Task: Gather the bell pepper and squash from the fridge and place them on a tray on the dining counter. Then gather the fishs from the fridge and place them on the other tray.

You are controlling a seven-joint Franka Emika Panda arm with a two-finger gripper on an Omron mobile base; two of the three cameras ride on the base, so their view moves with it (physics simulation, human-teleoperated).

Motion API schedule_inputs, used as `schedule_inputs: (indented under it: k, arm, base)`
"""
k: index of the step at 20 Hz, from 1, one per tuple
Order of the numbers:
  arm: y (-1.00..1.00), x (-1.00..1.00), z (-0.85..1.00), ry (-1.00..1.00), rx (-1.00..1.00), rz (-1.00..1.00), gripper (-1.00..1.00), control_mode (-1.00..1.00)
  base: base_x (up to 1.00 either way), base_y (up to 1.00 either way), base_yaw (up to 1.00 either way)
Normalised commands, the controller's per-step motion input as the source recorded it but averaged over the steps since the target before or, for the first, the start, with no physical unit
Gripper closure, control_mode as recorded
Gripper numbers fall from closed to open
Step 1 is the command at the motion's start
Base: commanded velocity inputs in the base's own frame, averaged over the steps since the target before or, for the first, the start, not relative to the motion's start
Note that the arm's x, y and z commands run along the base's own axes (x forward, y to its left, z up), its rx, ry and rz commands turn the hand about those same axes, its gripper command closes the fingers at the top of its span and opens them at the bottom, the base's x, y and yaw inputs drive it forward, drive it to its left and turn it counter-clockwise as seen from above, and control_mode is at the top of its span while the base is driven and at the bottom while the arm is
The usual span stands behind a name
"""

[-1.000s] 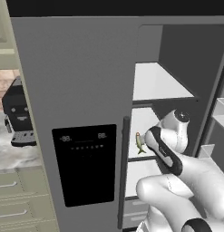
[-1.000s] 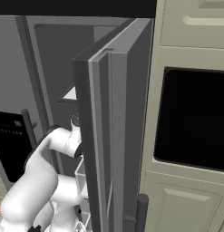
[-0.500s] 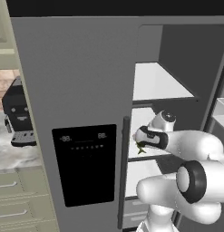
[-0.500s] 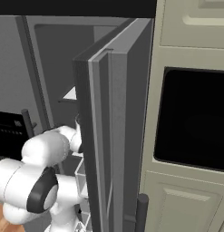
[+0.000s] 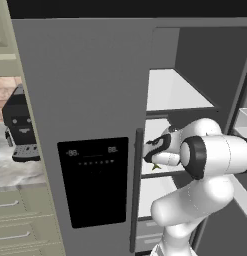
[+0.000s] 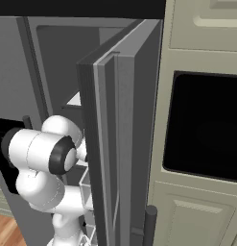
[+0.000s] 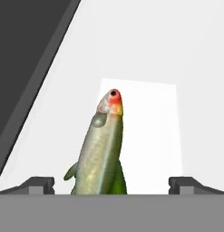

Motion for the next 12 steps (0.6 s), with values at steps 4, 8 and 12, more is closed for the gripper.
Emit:
schedule_inputs:
  k: [4,8,12]
  arm:
    - [-0.02,0.36,-0.37,0.03,0.00,0.00,-1.00,-1.00]
    - [0.00,0.29,-0.41,0.03,0.00,0.00,-1.00,-1.00]
    - [0.00,0.27,-0.43,0.01,0.00,0.00,1.00,-1.00]
  base:
    - [0.00,0.00,0.00]
    - [0.00,0.00,0.00]
    - [0.00,0.00,0.00]
